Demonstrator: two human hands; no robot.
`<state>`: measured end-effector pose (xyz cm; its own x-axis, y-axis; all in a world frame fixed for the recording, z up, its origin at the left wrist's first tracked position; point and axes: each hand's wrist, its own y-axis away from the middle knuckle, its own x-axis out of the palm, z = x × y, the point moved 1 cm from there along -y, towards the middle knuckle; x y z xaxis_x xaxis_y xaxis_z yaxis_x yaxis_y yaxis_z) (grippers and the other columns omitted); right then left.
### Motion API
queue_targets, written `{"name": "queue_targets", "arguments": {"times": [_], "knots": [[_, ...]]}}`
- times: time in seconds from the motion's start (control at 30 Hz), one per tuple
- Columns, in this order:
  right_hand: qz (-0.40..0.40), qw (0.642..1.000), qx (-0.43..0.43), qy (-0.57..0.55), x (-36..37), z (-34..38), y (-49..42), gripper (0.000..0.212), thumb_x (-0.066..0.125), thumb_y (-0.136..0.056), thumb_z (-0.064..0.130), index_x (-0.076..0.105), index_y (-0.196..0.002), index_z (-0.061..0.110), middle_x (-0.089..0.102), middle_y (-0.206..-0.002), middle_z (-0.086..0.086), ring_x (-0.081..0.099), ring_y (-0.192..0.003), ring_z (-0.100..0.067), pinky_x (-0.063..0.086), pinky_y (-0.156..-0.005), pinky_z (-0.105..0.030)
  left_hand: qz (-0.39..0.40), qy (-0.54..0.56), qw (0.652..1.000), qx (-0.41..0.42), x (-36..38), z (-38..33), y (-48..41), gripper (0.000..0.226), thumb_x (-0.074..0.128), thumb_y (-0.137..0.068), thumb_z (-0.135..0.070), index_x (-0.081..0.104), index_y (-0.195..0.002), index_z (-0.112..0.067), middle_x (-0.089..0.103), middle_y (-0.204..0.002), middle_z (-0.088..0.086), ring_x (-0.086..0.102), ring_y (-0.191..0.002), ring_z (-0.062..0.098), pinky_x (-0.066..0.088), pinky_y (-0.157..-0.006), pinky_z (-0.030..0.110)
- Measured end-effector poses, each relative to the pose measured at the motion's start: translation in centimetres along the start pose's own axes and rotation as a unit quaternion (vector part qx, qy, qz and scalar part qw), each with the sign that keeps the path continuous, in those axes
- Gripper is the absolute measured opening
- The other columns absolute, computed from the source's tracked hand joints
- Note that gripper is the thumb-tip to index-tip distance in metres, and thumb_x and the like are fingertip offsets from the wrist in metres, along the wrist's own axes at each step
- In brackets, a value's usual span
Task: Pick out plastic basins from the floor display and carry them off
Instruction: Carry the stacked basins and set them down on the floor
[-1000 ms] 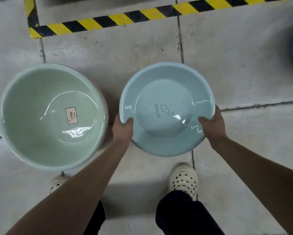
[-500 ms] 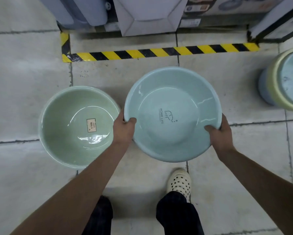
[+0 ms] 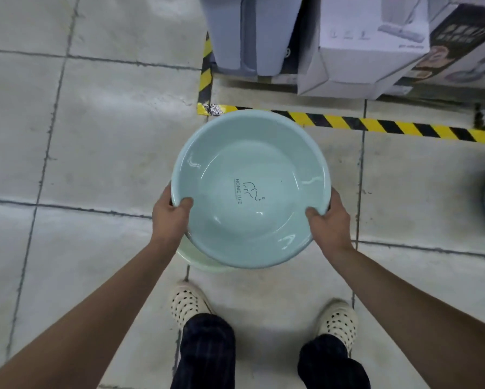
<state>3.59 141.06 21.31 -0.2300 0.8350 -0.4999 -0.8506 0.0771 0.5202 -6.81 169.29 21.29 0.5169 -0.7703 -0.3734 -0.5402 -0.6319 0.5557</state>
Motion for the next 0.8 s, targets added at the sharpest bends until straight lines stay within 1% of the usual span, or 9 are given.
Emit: {"name": "queue_targets", "arguments": {"times": [0.1, 0.23, 0.33, 0.4, 0.47, 0.6, 0.67, 0.73, 0.8], "knots": [[0.009, 1.0, 0.018, -0.005, 4.0, -0.6, 0.1, 0.058, 0.058, -0.081, 0.004, 0.053, -0.134, 0.026, 0.061, -0.089, 0.018, 0.06, -0.088, -0.016, 0.045, -0.074, -0.022, 0.002, -0.023, 0.999, -0.023, -2.5, 2.9, -1.7, 0.04, 0.059, -0.076, -0.013, 0.068, -0.11, -0.031, 0.073, -0.093, -0.002, 0.068, -0.086, 0.023, 0.058, -0.077, 0.044], [0.008, 0.999, 0.042, -0.002, 8.5, -2.5, -0.1, 0.055, 0.058, -0.079, 0.004, 0.058, -0.129, 0.025, 0.065, -0.095, 0.008, 0.061, -0.09, -0.018, 0.044, -0.068, -0.019, -0.022, -0.049, 0.997, -0.053, -4.0, 6.5, -3.9, 0.035, 0.06, -0.065, -0.019, 0.07, -0.091, -0.04, 0.073, -0.088, 0.003, 0.068, -0.092, 0.035, 0.057, -0.082, 0.053], [0.003, 0.998, 0.061, 0.011, 11.2, -4.2, -0.3, 0.051, 0.058, -0.077, 0.004, 0.061, -0.123, 0.024, 0.065, -0.093, 0.006, 0.061, -0.087, -0.019, 0.044, -0.071, -0.024, -0.027, -0.077, 0.995, -0.051, -4.4, 8.8, -5.0, 0.034, 0.059, -0.067, -0.018, 0.068, -0.092, -0.039, 0.072, -0.083, -0.003, 0.068, -0.089, 0.031, 0.058, -0.08, 0.049], [-0.003, 0.997, 0.07, 0.018, 12.6, -5.5, -0.4, 0.046, 0.059, -0.075, 0.004, 0.063, -0.116, 0.023, 0.064, -0.086, 0.008, 0.06, -0.082, -0.019, 0.044, -0.066, -0.023, -0.023, -0.095, 0.994, -0.042, -4.5, 10.3, -5.8, 0.032, 0.059, -0.069, -0.017, 0.065, -0.089, -0.041, 0.071, -0.082, -0.007, 0.067, -0.088, 0.028, 0.058, -0.078, 0.045], [-0.015, 0.997, 0.081, 0.016, 13.8, -6.9, -0.6, 0.036, 0.06, -0.074, 0.002, 0.066, -0.104, 0.02, 0.063, -0.08, 0.007, 0.059, -0.075, -0.018, 0.044, -0.058, -0.022, -0.018, -0.105, 0.994, -0.026, -4.6, 12.0, -6.9, 0.031, 0.058, -0.07, -0.016, 0.066, -0.094, -0.035, 0.071, -0.083, -0.004, 0.066, -0.085, 0.025, 0.056, -0.073, 0.036], [-0.061, 0.992, 0.106, 0.01, 15.5, -9.4, -1.1, 0.017, 0.062, -0.069, 0.001, 0.065, -0.084, 0.01, 0.065, -0.076, -0.01, 0.056, -0.067, -0.022, 0.05, -0.059, -0.032, -0.016, -0.125, 0.992, -0.012, -3.8, 14.2, -8.4, 0.037, 0.06, -0.075, -0.009, 0.07, -0.108, -0.024, 0.071, -0.084, -0.001, 0.063, -0.076, 0.016, 0.045, -0.06, 0.019], [-0.081, 0.991, 0.104, 0.023, 16.1, -10.0, -1.2, 0.014, 0.062, -0.069, 0.003, 0.064, -0.082, 0.008, 0.066, -0.075, -0.011, 0.056, -0.066, -0.024, 0.051, -0.059, -0.034, -0.019, -0.118, 0.993, -0.015, -3.3, 15.0, -8.8, 0.04, 0.059, -0.076, -0.007, 0.069, -0.11, -0.024, 0.071, -0.086, -0.002, 0.065, -0.08, 0.02, 0.046, -0.061, 0.02], [-0.094, 0.99, 0.098, 0.032, 16.4, -10.2, -1.4, 0.012, 0.06, -0.069, 0.003, 0.061, -0.081, 0.006, 0.06, -0.069, -0.006, 0.051, -0.061, -0.021, 0.043, -0.052, -0.028, -0.024, -0.108, 0.994, -0.015, -2.8, 15.6, -9.1, 0.04, 0.058, -0.076, -0.007, 0.068, -0.11, -0.026, 0.071, -0.088, -0.001, 0.064, -0.084, 0.023, 0.047, -0.064, 0.023], [-0.108, 0.989, 0.086, 0.052, 16.4, -10.2, -1.8, 0.01, 0.06, -0.07, 0.005, 0.059, -0.079, 0.006, 0.056, -0.065, -0.001, 0.047, -0.058, -0.02, 0.037, -0.05, -0.025, -0.034, -0.115, 0.993, -0.001, -2.4, 15.9, -9.4, 0.037, 0.06, -0.076, -0.009, 0.067, -0.109, -0.024, 0.067, -0.099, 0.002, 0.061, -0.088, 0.024, 0.048, -0.071, 0.028]]}}
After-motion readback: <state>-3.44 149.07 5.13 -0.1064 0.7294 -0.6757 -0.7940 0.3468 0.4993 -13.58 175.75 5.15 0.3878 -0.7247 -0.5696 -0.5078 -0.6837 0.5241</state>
